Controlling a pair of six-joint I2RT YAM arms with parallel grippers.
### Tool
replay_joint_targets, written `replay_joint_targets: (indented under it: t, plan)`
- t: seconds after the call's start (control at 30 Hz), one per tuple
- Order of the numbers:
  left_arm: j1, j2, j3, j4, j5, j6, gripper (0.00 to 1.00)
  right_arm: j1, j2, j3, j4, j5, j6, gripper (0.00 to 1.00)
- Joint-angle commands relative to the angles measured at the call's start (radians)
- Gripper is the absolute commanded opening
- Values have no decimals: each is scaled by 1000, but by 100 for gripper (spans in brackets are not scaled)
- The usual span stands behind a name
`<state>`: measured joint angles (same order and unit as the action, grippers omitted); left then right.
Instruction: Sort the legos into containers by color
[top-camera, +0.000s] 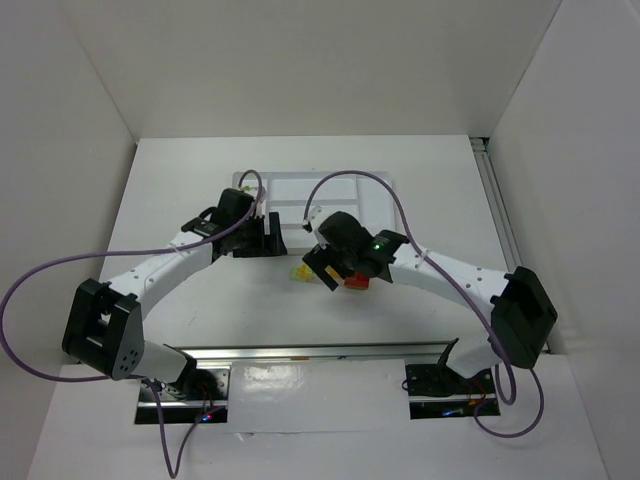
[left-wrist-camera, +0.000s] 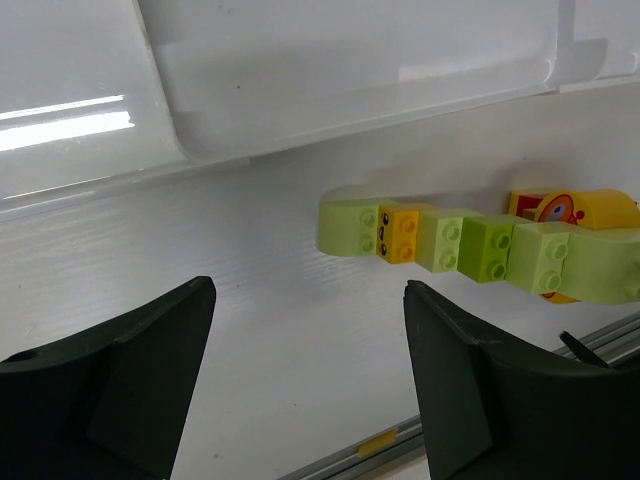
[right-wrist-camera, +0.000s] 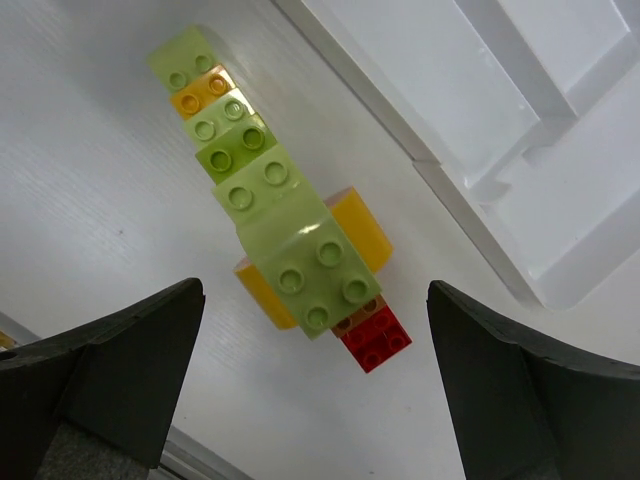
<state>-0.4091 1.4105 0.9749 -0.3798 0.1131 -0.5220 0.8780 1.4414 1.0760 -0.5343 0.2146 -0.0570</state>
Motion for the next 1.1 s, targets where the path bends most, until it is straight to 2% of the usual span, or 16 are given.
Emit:
replay_joint_targets:
  t: [0.0, 0.1, 0.27, 0.37, 0.47, 0.67, 0.77, 0.83, 1.07]
  plan:
    - [-8, -25, 13, 25, 25, 24, 87, -13, 57, 50, 31, -47, -59, 100]
    - [-8, -25, 13, 25, 25, 33, 87, -22, 68, 59, 52, -61, -69, 95]
    - [-8, -35, 4, 25, 16, 33, 87, -34, 59, 38, 71, -81, -69, 75]
    - [-8, -35, 4, 25, 16, 33, 87, -45, 59, 29, 71, -92, -69, 72]
    - [-8, -35, 4, 25, 16, 33, 87, -45, 77, 29, 71, -110, -69, 72]
    - [-8, -35, 4, 25, 16, 33, 87, -45, 88, 19, 94, -124, -78, 95]
    - [-8, -35, 4, 25, 16, 33, 87, -54, 97, 19, 112, -110, -69, 99]
    - [-8, -35, 4, 25, 16, 33, 87, -54, 106, 10, 112, -98, -69, 99]
    - [-17, -44, 4, 25, 7, 33, 86, -63, 106, -11, 143, -69, -40, 89]
